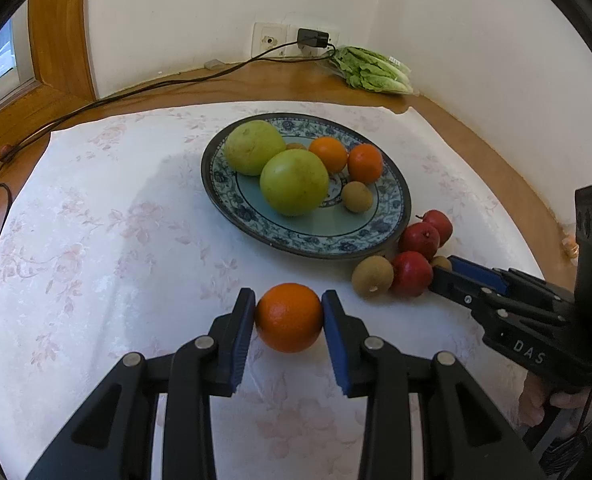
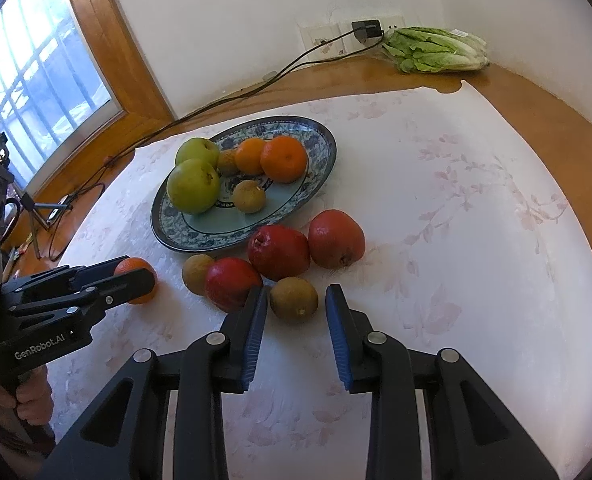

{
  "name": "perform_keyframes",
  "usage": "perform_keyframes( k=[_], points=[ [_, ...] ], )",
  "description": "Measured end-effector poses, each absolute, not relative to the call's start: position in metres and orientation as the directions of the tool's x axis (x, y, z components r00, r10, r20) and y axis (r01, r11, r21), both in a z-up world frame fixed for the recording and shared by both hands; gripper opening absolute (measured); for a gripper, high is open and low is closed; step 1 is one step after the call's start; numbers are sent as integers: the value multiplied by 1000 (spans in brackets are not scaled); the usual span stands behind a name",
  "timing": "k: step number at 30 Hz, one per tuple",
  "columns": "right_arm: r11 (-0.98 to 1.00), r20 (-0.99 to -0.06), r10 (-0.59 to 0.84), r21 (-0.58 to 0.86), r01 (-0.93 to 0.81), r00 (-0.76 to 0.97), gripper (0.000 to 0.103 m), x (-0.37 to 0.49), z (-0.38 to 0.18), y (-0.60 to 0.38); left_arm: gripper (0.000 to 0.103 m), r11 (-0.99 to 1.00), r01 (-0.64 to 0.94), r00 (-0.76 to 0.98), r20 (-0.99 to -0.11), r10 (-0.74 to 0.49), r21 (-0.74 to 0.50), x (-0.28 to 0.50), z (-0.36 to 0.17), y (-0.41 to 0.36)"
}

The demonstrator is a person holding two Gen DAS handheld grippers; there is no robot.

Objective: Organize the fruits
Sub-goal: 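Grasp an orange with the left tool while the right tool grasps another brown kiwi, then carry the orange onto the plate with the left tool while the right tool places the kiwi there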

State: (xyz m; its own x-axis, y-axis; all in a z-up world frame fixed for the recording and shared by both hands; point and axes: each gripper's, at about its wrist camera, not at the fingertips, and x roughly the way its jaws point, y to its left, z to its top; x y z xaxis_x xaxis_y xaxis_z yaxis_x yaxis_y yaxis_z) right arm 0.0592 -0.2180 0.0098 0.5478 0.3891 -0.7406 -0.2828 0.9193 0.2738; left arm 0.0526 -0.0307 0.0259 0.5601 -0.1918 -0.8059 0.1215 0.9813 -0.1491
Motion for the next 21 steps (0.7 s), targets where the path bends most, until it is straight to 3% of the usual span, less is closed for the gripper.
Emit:
perform_keyframes(
  k=[5,9,21],
  points=[
    [923,-737,379,258,-284,560,32,58,9,-216,36,981,123,564,-803,-195,-152,52,25,-31],
    [929,-739,366,253,-270,566,26,58,8,-218,36,981,126,557,-808,-193,-148,53,23,-32],
    [920,-733,391,291,-263,556,26,56,8,-221,36,978,127,550,-809,-208,-165,52,24,-31]
  ],
)
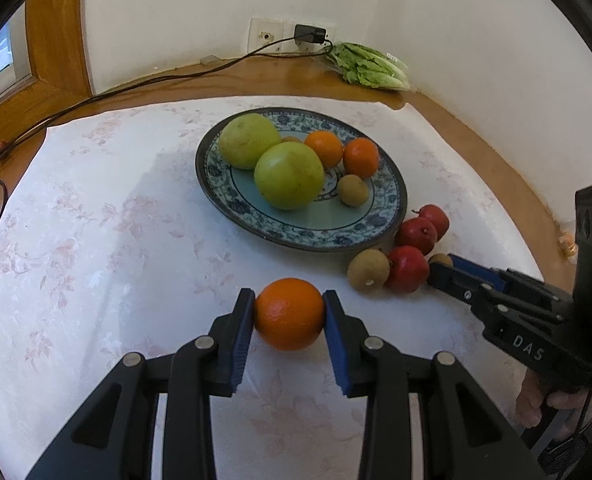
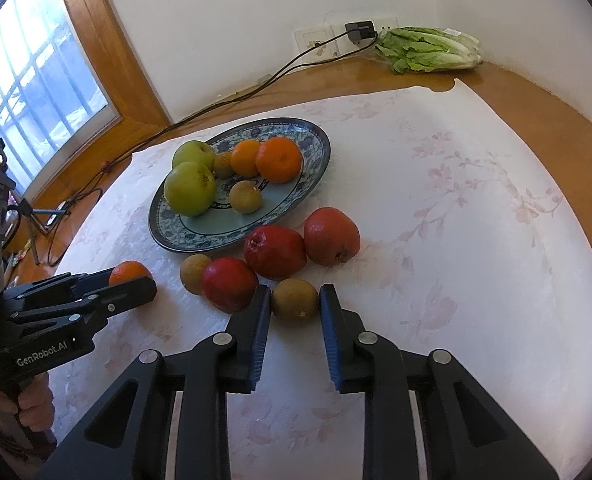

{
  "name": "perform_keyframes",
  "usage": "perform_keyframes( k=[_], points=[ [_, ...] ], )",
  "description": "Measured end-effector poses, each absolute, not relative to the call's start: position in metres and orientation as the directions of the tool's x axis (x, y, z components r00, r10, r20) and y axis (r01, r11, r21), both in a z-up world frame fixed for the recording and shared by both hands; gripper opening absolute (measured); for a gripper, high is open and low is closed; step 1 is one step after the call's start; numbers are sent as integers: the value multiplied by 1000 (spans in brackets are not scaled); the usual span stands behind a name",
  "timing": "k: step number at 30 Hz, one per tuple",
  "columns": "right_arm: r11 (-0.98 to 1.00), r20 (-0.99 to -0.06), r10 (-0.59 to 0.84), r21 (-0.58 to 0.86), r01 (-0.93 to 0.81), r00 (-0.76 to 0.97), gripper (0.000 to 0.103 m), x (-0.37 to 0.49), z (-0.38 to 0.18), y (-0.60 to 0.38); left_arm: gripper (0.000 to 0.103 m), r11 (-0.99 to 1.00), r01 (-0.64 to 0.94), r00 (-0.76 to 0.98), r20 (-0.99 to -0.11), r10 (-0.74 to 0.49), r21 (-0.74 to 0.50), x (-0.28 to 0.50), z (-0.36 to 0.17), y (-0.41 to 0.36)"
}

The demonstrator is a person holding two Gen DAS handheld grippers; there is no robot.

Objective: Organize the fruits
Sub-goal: 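Carry the orange onto the plate with the left tool while the right tool places the kiwi there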

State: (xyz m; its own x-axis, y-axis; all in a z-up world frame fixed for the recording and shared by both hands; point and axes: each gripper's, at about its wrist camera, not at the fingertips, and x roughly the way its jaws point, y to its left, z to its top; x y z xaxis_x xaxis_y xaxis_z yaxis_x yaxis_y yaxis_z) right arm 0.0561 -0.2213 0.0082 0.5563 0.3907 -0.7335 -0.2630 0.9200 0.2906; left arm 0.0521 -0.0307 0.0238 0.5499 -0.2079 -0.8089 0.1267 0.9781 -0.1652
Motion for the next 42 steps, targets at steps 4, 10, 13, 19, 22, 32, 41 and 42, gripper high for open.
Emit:
perform_keyframes(
  k=[4,10,13,19,22,32,41,42],
  points=[
    [917,-734,398,301,-262,550,26,54,9,-223,35,978,121,569,-796,-208,-169,49,31,-27],
    [912,-725,408,305,-273,555,26,48,15,-223,35,976,121,569,-792,-219,-183,50,39,-28],
    [911,-718,412,306,-277,561,26,46,20,-224,36,977,126,577,-788,-214,-173,51,46,-29],
    [906,-701,421,305,-292,575,26,44,34,-223,35,981,130,587,-786,-194,-146,62,56,-31],
    [906,-683,422,295,-302,596,26,42,44,-222,36,983,129,587,-790,-180,-129,71,55,-32],
    [883,-699,458,285,-374,549,26,56,63,-206,35,987,125,565,-811,-152,-98,98,43,-33],
    [879,-750,444,258,-400,490,26,80,57,-187,35,989,133,566,-813,-133,-69,109,37,-35],
    [880,-753,441,257,-400,487,26,82,56,-186,35,989,131,566,-813,-134,-72,111,36,-34]
  ],
)
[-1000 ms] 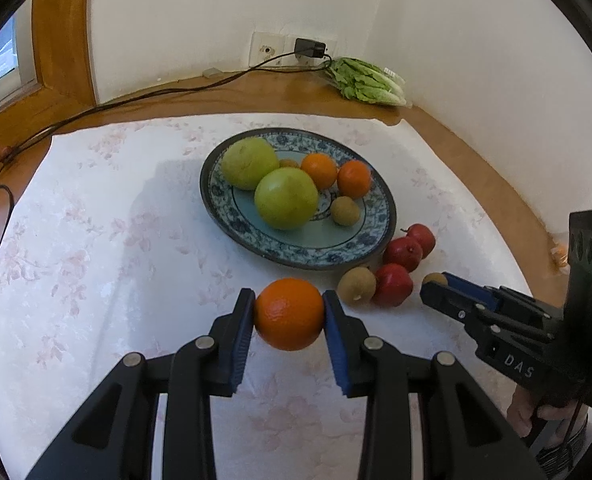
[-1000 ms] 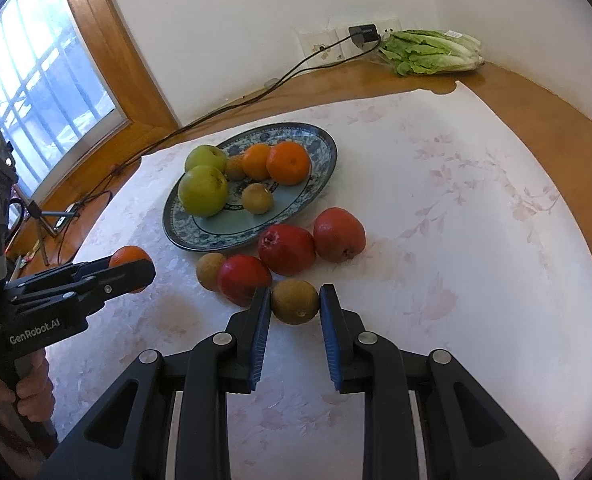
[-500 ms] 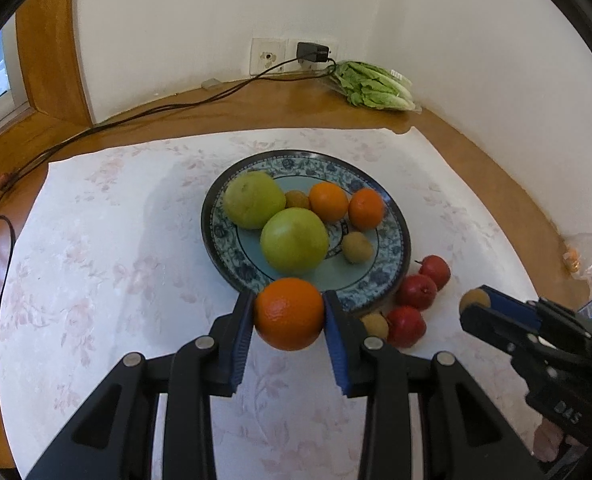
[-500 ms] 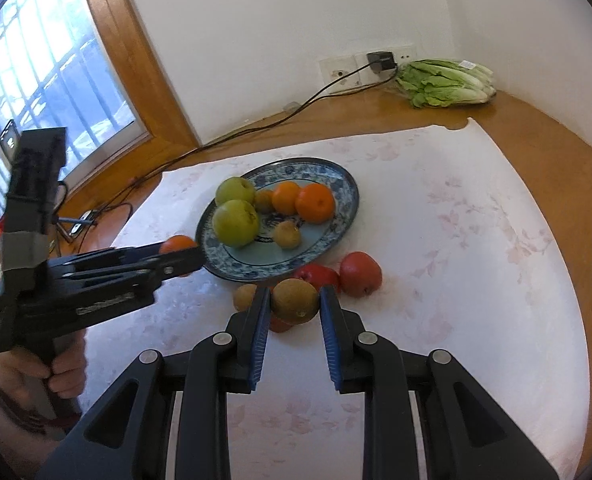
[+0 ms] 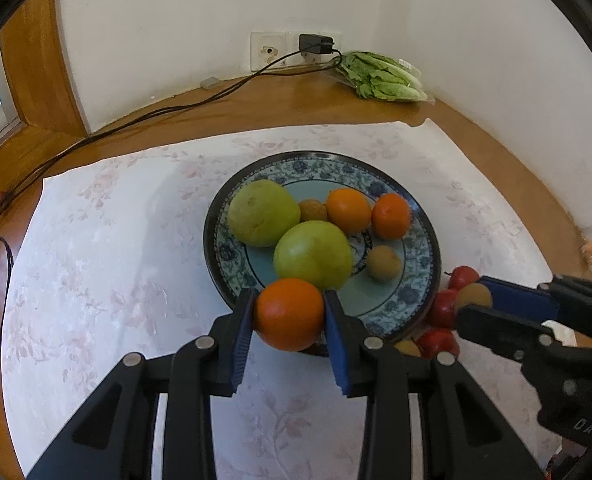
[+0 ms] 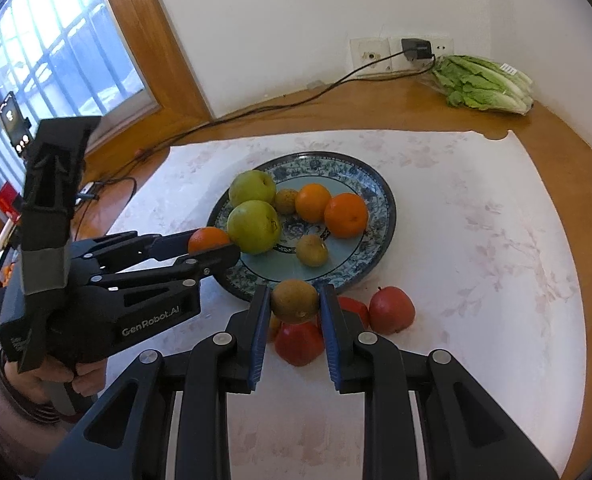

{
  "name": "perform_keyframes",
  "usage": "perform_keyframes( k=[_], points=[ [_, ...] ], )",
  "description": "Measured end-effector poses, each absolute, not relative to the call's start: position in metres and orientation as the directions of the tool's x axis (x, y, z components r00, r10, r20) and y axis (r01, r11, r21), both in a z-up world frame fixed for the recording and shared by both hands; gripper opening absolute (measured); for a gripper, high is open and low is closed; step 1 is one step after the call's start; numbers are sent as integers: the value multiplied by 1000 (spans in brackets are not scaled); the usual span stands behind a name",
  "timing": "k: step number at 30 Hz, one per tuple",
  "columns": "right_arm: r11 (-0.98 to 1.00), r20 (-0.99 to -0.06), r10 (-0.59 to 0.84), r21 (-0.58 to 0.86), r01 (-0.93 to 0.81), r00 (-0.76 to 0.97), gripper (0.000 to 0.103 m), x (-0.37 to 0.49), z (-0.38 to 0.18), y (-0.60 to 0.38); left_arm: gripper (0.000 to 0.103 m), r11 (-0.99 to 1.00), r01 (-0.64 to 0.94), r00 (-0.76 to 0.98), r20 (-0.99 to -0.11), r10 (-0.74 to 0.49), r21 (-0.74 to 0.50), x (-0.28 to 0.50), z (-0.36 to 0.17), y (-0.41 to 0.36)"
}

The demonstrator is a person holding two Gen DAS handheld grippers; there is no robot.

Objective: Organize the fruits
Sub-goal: 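Carry the orange onto the plate with the left tool while the right tool places the kiwi there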

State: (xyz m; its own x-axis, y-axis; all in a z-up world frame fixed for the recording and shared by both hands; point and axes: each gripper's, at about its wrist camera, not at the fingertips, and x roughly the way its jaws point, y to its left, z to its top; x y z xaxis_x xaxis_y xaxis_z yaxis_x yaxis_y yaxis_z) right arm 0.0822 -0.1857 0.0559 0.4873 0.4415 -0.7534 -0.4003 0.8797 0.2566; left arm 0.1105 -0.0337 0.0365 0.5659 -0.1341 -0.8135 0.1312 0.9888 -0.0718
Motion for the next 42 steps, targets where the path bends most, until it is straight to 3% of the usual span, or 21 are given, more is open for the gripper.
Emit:
perform_keyframes(
  k=[8,23,35,39,42],
  points=[
    [887,-759,437,273,-373,483,26,95,38,-171,35,989,138,565,-815,-129,-60,119,31,-35],
    [906,-764,373,176,-386,526,26,93,29,-153,35,985,140,569,-807,-160,-97,123,26,-32],
    [894,-746,414,225,-387,522,27,95,27,-158,36,985,139,569,-806,-162,-99,123,26,-32],
    [893,-736,429,258,-369,524,30,94,28,-164,43,985,130,570,-804,-170,-115,121,29,-32],
    [891,-727,440,282,-355,527,35,92,31,-170,53,985,125,574,-802,-167,-116,119,32,-33]
  ],
)
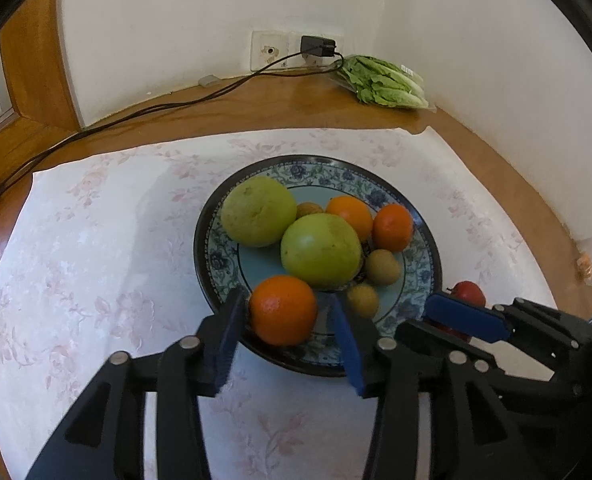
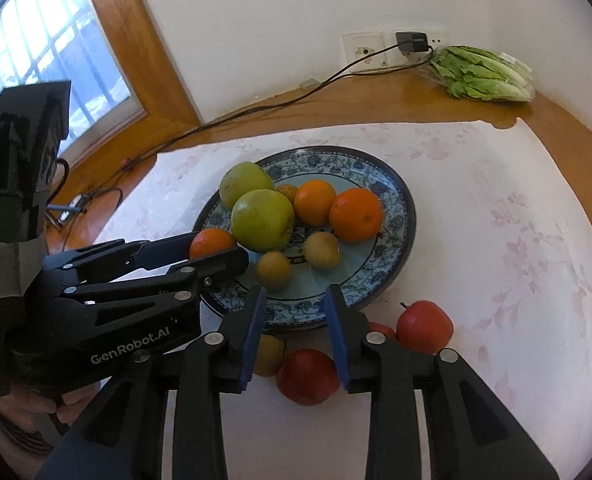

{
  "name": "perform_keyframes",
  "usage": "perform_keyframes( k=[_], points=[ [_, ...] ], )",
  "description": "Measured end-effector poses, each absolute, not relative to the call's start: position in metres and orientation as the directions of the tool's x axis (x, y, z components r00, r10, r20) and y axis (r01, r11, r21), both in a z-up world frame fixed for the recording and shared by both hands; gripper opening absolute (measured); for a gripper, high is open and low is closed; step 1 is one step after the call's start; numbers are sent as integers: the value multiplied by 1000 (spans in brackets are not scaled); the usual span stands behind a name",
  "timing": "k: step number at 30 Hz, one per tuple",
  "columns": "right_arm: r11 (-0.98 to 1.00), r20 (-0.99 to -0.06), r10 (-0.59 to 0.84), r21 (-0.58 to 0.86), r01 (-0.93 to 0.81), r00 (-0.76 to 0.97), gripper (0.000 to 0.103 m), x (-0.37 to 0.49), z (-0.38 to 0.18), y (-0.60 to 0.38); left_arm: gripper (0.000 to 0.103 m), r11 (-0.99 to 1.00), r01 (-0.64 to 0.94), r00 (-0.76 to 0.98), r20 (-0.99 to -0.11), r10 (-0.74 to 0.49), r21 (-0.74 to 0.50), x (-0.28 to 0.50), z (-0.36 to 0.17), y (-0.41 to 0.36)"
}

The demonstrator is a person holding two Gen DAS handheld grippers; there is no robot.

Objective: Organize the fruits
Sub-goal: 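Carry the orange onto the plate with the left tool while the right tool places the kiwi there, then withdraw both tools from the plate and close the left tool on a brown kiwi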

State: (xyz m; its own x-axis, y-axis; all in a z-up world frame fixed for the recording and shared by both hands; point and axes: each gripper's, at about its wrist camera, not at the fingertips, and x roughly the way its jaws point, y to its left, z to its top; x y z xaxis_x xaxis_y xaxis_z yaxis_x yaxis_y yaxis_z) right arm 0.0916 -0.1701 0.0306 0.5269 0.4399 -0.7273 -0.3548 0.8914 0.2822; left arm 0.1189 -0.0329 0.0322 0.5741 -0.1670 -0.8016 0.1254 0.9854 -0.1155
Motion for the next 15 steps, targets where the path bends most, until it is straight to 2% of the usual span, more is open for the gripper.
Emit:
perform_keyframes(
  k=[4,15],
  points=[
    [887,-714,456,312,-341,532,44,86,34,-180,66,989,105,594,-792,-143,-100,114,38,-34],
    [876,-684,482,358,-324,548,45,69,43,-200,72,990,100,608,-781,-141,-100,95,51,-38]
  ],
)
